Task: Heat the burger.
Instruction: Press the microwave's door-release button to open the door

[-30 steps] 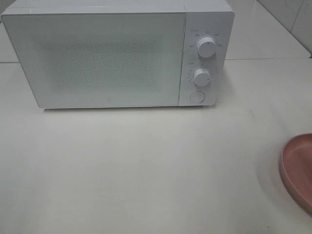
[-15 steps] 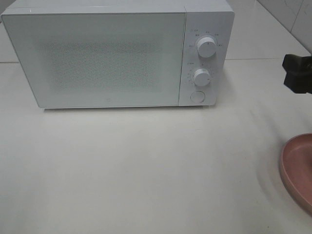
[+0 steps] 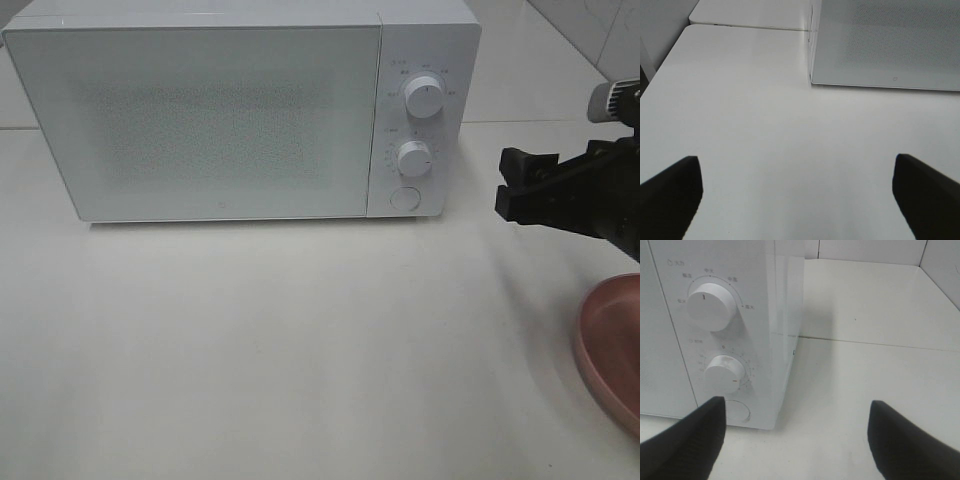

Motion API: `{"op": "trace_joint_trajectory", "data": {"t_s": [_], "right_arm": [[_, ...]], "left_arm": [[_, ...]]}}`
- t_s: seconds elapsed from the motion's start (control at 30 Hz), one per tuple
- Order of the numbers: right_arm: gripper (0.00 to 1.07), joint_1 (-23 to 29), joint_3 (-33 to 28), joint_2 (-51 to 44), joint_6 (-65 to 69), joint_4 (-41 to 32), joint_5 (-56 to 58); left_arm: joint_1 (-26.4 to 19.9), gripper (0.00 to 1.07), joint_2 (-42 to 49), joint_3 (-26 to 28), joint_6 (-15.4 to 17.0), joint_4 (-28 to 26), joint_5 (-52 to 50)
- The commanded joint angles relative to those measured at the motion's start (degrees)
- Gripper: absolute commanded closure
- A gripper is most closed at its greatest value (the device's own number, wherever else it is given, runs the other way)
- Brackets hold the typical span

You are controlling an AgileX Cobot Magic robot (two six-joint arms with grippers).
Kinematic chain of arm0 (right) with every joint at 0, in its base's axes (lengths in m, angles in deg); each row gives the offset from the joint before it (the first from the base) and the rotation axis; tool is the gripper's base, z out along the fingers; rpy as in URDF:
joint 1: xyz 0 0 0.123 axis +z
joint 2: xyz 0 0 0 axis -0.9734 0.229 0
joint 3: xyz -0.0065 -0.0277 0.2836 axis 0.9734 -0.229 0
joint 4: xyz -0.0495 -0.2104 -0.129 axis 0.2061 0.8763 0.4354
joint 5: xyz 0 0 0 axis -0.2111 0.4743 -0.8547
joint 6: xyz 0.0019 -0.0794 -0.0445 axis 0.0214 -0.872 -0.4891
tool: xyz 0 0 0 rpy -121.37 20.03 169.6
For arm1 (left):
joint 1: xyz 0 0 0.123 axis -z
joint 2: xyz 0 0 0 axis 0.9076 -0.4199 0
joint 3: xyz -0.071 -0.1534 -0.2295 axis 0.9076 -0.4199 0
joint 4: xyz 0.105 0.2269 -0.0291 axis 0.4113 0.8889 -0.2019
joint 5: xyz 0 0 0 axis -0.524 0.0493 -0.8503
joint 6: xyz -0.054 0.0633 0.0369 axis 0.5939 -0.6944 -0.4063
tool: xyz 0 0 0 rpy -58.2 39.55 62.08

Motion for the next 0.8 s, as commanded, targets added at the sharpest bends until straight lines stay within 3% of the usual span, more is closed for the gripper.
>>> {"op": "trace_joint_trajectory", "data": {"t_s": [0.03, 0.47, 0.8], "right_arm": [[0.34, 2.3, 0.1, -0.2, -2.2, -3.2, -2.3], [0.34, 15.6, 0.1, -0.2, -9.1, -20.2, -9.5], [0.34, 17.0, 0.1, 6.5, -7.2, -20.4, -13.4]], "left_arm": [[0.1, 0.09, 1.5, 0.0, 0.2, -0.1, -0.2], [0.1, 0.09, 1.5, 0.0, 0.2, -0.1, -0.2], [0.1, 0.09, 1.5, 0.0, 0.2, -0.1, -0.2]]}}
